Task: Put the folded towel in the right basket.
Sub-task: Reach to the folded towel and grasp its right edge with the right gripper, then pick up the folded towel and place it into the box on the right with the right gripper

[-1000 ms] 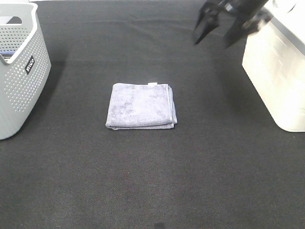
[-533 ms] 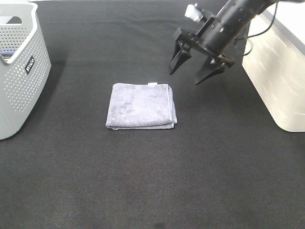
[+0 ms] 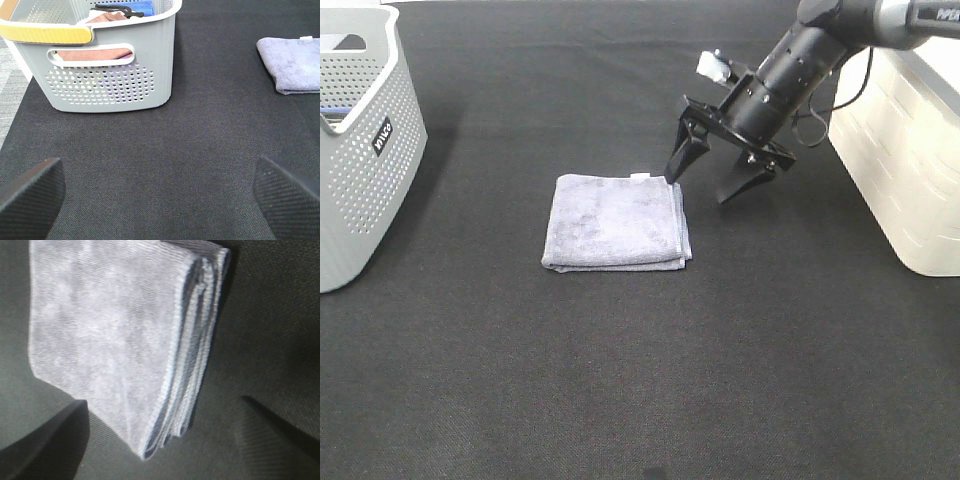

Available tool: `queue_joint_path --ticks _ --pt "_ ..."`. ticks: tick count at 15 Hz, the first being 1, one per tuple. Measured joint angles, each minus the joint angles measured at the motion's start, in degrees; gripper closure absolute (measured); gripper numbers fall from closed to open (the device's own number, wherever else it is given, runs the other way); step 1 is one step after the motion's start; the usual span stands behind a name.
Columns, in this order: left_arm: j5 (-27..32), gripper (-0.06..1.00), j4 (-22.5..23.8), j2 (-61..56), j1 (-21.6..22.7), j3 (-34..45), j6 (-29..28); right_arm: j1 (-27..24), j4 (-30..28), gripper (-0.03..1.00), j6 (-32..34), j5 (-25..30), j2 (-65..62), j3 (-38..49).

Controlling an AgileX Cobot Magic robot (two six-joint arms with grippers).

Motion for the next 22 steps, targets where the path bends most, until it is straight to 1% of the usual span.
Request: queue_joint_path --ticks 3,7,8,9,10,12,13,14,19,21,22 --pt "0.0 -0.03 0.0 0.0 0.0 0.0 0.0 0.0 1.5 0.21 -2.2 -1.5 3.5 0.0" --pt "0.0 -0.03 0.0 0.0 0.0 0.0 0.0 0.1 7.6 0.22 -4.7 -2.3 6.2 -0.1" --pt "0.0 -0.03 0.0 0.0 0.0 0.0 0.0 0.3 8.4 0.22 -5.6 -2.3 6.5 -0.3" --pt "0.0 -0.03 0.0 0.0 0.0 0.0 0.0 0.9 8.5 0.26 -6.6 -2.7 6.8 -0.5" --pt "0.0 -0.03 0.0 0.0 0.0 0.0 0.0 1.8 8.5 0.39 -6.9 -4.0 7.0 -0.5" --pt "0.0 -0.03 0.0 0.0 0.0 0.0 0.0 2.2 8.3 0.72 -6.9 -4.6 7.6 -0.5" --pt "0.0 -0.03 0.0 0.0 0.0 0.0 0.0 2.2 8.3 0.86 -6.9 -4.6 7.7 -0.5" --pt "0.0 -0.03 0.0 0.0 0.0 0.0 0.0 2.3 8.3 0.91 -6.9 -4.6 7.7 -0.5" --pt "0.0 -0.03 0.0 0.0 0.0 0.0 0.0 2.3 7.7 0.91 -7.3 -4.1 6.2 -0.5" --pt "0.0 -0.03 0.0 0.0 0.0 0.0 0.0 2.3 6.3 0.91 -8.2 -4.0 2.1 -0.5" --pt "0.0 -0.03 0.0 0.0 0.0 0.0 0.0 2.3 4.5 0.91 -8.5 -4.0 -3.8 -0.6"
